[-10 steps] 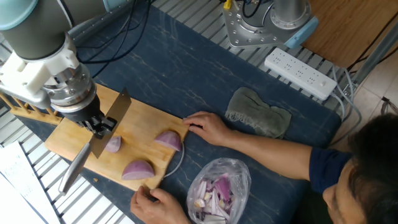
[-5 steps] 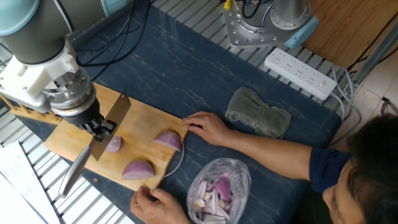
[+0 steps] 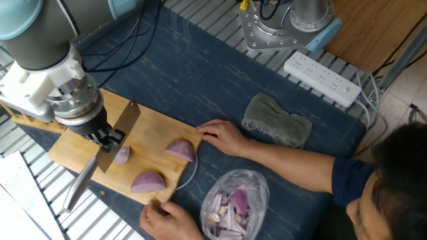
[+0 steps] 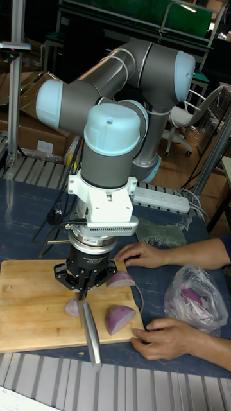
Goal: Chop the onions
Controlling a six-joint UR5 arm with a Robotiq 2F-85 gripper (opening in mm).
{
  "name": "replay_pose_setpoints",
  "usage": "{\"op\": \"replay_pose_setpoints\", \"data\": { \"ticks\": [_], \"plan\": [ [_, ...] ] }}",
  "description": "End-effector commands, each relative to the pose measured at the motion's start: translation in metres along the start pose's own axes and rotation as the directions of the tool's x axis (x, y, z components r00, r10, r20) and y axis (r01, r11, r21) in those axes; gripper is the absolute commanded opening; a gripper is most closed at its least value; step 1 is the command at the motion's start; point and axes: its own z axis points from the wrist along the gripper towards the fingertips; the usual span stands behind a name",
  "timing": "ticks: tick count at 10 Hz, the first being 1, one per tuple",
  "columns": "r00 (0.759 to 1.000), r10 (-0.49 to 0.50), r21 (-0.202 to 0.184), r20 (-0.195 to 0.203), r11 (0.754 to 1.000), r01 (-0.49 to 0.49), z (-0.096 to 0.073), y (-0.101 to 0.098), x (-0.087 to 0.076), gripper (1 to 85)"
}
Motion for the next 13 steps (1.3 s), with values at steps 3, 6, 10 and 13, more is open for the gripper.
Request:
{"op": "replay_pose_setpoints", "data": {
  "ticks": [3, 6, 10, 13],
  "plan": [
    [1.000, 0.007, -0.010, 0.011, 1.000, -0.007, 0.002, 0.002, -0.005, 1.0],
    [1.000, 0.004, -0.005, 0.013, 1.000, -0.004, 0.006, 0.000, -0.007, 1.0],
    [1.000, 0.004, -0.008, 0.019, 1.000, -0.004, 0.009, 0.002, -0.009, 1.0],
    [1.000, 0.001, -0.004, 0.021, 1.000, -0.001, 0.014, 0.000, -0.010, 1.0]
  ]
}}
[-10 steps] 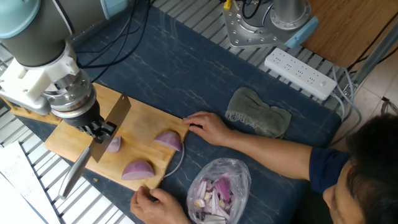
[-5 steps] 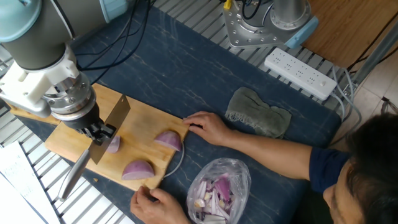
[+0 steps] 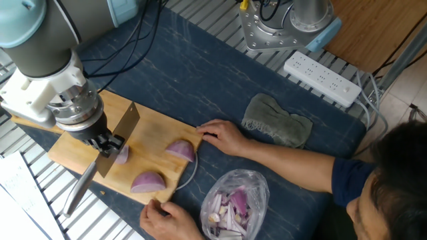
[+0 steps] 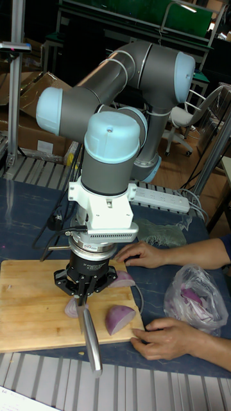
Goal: Chop the onions
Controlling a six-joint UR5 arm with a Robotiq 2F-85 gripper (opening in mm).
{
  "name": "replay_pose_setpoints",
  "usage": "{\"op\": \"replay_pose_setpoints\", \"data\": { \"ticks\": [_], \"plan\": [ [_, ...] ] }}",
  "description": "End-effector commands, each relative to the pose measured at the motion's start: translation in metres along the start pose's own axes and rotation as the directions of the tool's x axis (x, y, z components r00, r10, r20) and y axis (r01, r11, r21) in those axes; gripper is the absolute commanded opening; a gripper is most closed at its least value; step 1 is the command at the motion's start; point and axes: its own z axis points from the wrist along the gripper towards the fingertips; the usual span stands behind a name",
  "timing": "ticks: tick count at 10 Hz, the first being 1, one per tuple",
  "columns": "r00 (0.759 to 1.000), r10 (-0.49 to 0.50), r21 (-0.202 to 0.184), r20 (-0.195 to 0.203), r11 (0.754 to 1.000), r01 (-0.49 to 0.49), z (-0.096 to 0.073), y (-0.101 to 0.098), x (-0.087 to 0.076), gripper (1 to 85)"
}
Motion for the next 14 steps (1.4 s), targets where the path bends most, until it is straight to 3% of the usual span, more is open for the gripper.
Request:
{"op": "replay_pose_setpoints", "data": {
  "ticks": [1, 5, 10, 14],
  "plan": [
    [1.000, 0.002, -0.007, 0.008, 1.000, -0.002, 0.003, 0.000, -0.003, 1.0],
    [1.000, -0.013, 0.011, 0.014, 1.000, 0.012, 0.007, -0.007, -0.003, 1.0],
    [0.999, -0.036, 0.009, 0.022, 0.999, 0.035, 0.004, -0.016, 0.006, 1.0],
    [0.998, -0.046, 0.011, 0.038, 0.999, 0.046, 0.012, -0.019, 0.006, 1.0]
  ]
}}
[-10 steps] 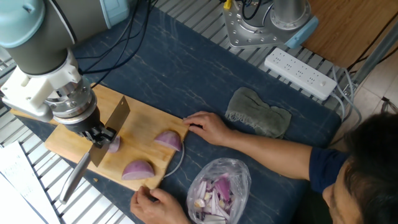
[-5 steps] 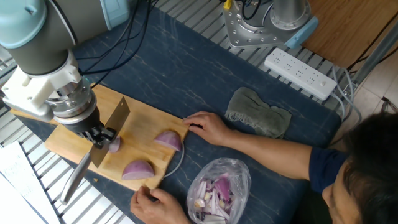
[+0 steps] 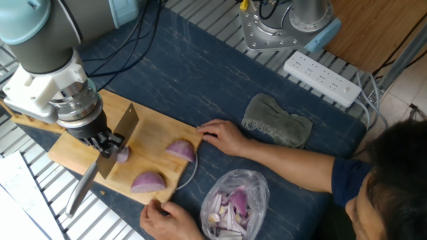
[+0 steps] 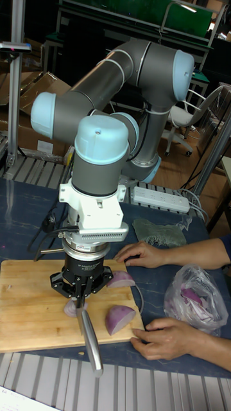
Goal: Chop the onions
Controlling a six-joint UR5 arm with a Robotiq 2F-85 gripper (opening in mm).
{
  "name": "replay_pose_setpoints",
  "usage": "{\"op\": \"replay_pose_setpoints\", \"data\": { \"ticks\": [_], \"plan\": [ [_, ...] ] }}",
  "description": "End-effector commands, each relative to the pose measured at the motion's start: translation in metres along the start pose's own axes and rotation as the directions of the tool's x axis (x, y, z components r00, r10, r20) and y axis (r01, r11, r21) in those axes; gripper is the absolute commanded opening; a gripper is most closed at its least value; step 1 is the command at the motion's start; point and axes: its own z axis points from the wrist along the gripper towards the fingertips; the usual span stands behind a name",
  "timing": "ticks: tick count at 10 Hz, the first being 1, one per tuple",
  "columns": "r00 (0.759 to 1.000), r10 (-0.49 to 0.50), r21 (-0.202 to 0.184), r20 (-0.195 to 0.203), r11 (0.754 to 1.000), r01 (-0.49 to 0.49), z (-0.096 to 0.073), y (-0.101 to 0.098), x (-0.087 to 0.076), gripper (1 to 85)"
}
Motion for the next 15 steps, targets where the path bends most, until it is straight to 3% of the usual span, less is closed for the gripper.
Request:
{"op": "replay_pose_setpoints", "data": {
  "ticks": [1, 5, 7, 8, 15],
  "plan": [
    [1.000, -0.004, -0.001, 0.017, 1.000, 0.004, 0.004, -0.003, -0.001, 1.0],
    [1.000, -0.011, 0.011, 0.013, 1.000, 0.011, -0.004, -0.009, 0.004, 1.0],
    [0.999, -0.019, 0.017, 0.030, 1.000, 0.019, -0.001, -0.014, 0.005, 1.0],
    [0.999, -0.022, -0.004, 0.042, 1.000, 0.022, 0.002, -0.012, 0.006, 1.0],
    [0.998, -0.037, 0.008, 0.048, 0.999, 0.036, 0.006, -0.018, 0.002, 1.0]
  ]
}}
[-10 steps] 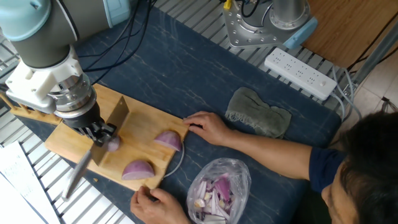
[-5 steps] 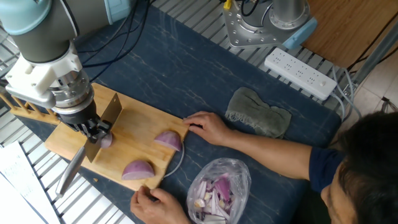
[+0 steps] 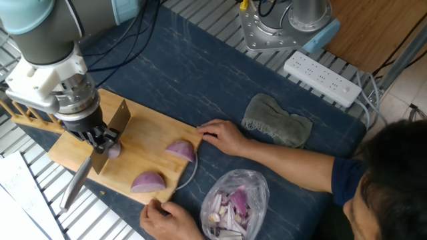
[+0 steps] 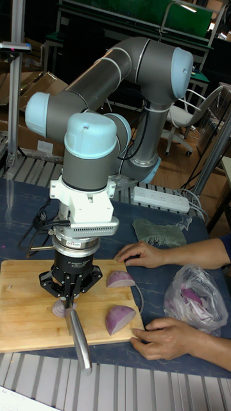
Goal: Chop the onions
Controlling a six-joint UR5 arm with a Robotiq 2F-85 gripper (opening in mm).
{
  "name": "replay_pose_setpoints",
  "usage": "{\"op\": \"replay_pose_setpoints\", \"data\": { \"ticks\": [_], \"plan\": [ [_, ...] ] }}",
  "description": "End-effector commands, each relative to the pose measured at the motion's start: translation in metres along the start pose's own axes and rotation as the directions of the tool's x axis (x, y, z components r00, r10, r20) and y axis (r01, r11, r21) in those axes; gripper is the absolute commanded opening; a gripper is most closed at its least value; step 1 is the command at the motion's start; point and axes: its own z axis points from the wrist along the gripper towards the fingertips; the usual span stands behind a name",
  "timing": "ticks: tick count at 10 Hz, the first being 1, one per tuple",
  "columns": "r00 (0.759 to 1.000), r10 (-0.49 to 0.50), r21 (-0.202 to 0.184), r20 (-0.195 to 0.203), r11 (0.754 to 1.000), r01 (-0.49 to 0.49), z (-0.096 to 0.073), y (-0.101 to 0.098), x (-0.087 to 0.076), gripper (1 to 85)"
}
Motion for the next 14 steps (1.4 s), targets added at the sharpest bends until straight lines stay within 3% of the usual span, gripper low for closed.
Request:
{"op": "replay_pose_setpoints", "data": {
  "ticks": [1, 4, 6, 8, 13, 14],
  "plan": [
    [1.000, -0.006, -0.013, 0.015, 1.000, 0.006, 0.004, -0.003, -0.001, 1.0],
    [1.000, -0.014, -0.025, 0.009, 1.000, 0.014, -0.002, -0.006, 0.001, 1.0],
    [0.999, 0.007, -0.052, -0.044, 0.999, -0.009, -0.036, 0.000, 0.002, 1.0],
    [0.999, 0.018, -0.078, -0.042, 0.997, -0.022, -0.044, 0.011, -0.002, 1.0],
    [0.995, 0.015, -0.029, -0.102, 0.999, -0.018, -0.063, 0.013, 0.010, 1.0],
    [0.992, 0.015, 0.004, -0.127, 1.000, -0.015, -0.067, 0.005, 0.019, 1.0]
  ]
}}
